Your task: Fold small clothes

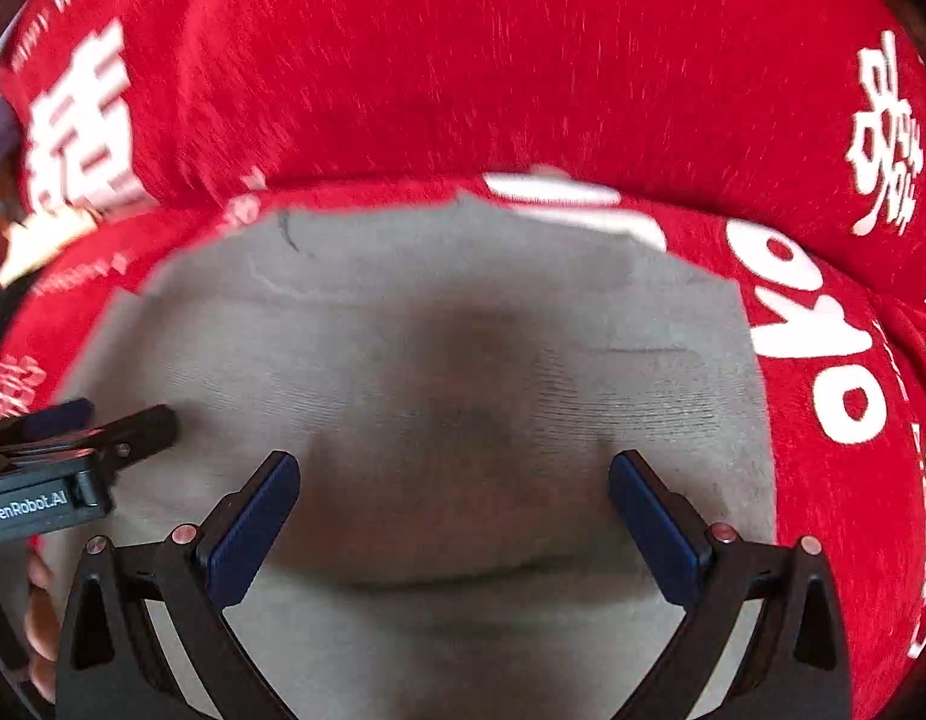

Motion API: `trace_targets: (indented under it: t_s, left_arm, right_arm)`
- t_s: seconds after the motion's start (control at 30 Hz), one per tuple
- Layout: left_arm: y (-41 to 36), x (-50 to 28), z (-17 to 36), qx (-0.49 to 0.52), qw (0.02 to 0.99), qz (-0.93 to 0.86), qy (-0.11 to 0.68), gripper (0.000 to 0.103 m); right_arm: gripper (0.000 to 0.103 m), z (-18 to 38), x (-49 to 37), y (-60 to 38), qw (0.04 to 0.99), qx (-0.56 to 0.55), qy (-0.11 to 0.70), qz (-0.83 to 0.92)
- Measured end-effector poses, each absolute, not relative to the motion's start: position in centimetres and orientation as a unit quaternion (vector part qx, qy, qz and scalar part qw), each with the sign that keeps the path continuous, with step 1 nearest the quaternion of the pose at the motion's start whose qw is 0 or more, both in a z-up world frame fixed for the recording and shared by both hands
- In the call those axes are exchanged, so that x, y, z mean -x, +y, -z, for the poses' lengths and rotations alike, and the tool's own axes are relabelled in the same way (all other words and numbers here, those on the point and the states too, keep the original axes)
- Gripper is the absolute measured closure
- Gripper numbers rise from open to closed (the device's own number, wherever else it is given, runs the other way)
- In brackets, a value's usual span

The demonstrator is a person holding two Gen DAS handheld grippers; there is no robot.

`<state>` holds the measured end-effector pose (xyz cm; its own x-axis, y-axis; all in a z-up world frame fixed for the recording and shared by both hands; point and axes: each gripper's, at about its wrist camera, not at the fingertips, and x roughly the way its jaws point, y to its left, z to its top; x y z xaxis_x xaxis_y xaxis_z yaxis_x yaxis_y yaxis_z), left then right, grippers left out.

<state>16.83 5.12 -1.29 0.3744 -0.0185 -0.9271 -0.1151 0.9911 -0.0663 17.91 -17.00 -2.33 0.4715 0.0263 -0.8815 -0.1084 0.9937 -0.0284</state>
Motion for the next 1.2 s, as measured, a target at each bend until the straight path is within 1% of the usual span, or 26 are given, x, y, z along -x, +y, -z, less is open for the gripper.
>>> trace_targets:
  t_s: [0.1, 0.17, 0.27, 0.37, 0.4, 0.47, 0.5, 0.57, 0.63, 0.7, 0.77, 0.87, 0.97, 1.03, 1.07, 1.2]
  left_arm:
    - [6.1, -16.4, 1.3, 0.056, 0.837, -0.009, 0.544, 0.000]
    - [6.6, -16.3, 1.3, 0.052, 0.841, -0.006, 0.539, 0.000]
    - [6.7, -15.8, 0.3, 0.056, 0.839, -0.025, 0.541, 0.000]
    - [6.1, -14.0, -1.2, 0.100, 0.847, -0.009, 0.521, 0.000]
    - [5.2, -13.3, -1.3, 0.101, 0.846, 0.003, 0.524, 0.000]
    - [3.3, -12.3, -1.3, 0.071, 0.850, 0.009, 0.522, 0.000]
    - [2.2, -11.8, -0.9, 0.044, 0.853, 0.005, 0.521, 0.000]
    - [1.8, -11.7, 0.0, 0.026, 0.848, 0.000, 0.530, 0.000]
    - [2.8, -11.2, 0.4, 0.043, 0.843, -0.001, 0.536, 0.000]
    - [4.4, -10.4, 0.8, 0.054, 0.835, -0.022, 0.547, 0.000]
    - [5.9, -9.1, 0.9, 0.065, 0.838, -0.031, 0.542, 0.000]
    - [7.6, -7.5, 0.7, 0.098, 0.840, -0.034, 0.532, 0.000]
    - [7.0, -7.9, 0.9, 0.109, 0.841, -0.040, 0.529, 0.000]
    - [6.0, -8.7, 1.4, 0.074, 0.847, -0.054, 0.523, 0.000]
    - [6.0, -8.9, 1.8, 0.067, 0.848, -0.057, 0.522, 0.000]
    - [7.6, -7.3, 1.7, 0.074, 0.852, -0.053, 0.516, 0.000]
  right_arm:
    - [0.001, 2.5, -18.1, -21.6, 0.868, 0.013, 0.497, 0.004]
    - [0.000, 2.6, -18.3, -24.9, 0.865, -0.041, 0.500, 0.012]
    - [0.000, 2.1, -17.5, -26.5, 0.858, -0.070, 0.508, 0.030]
    - [0.000, 0.3, -15.3, -25.0, 0.875, -0.069, 0.479, 0.007]
    - [0.000, 0.0, -14.3, -23.6, 0.879, -0.068, 0.472, -0.016]
    - [0.000, 0.1, -13.3, -21.2, 0.879, -0.048, 0.472, -0.045]
    - [0.000, 0.5, -12.6, -19.3, 0.877, -0.022, 0.476, -0.065]
    - [0.001, 1.3, -12.0, -17.5, 0.873, 0.026, 0.481, -0.073]
    - [0.001, 2.4, -11.4, -17.2, 0.874, 0.077, 0.476, -0.053]
    - [0.000, 2.6, -10.9, -18.8, 0.874, 0.066, 0.479, -0.041]
    - [0.001, 2.3, -10.6, -21.6, 0.870, 0.021, 0.493, -0.004]
    - [0.000, 0.9, -8.4, -22.9, 0.877, -0.013, 0.480, 0.012]
    - [0.000, 1.1, -6.9, -20.8, 0.876, -0.002, 0.482, -0.020]
    - [0.001, 2.1, -6.2, -19.3, 0.872, 0.027, 0.489, -0.021]
    - [0.001, 2.2, -5.7, -19.0, 0.880, 0.044, 0.473, -0.017]
    - [0.001, 2.0, -4.8, -21.6, 0.881, 0.026, 0.473, 0.009]
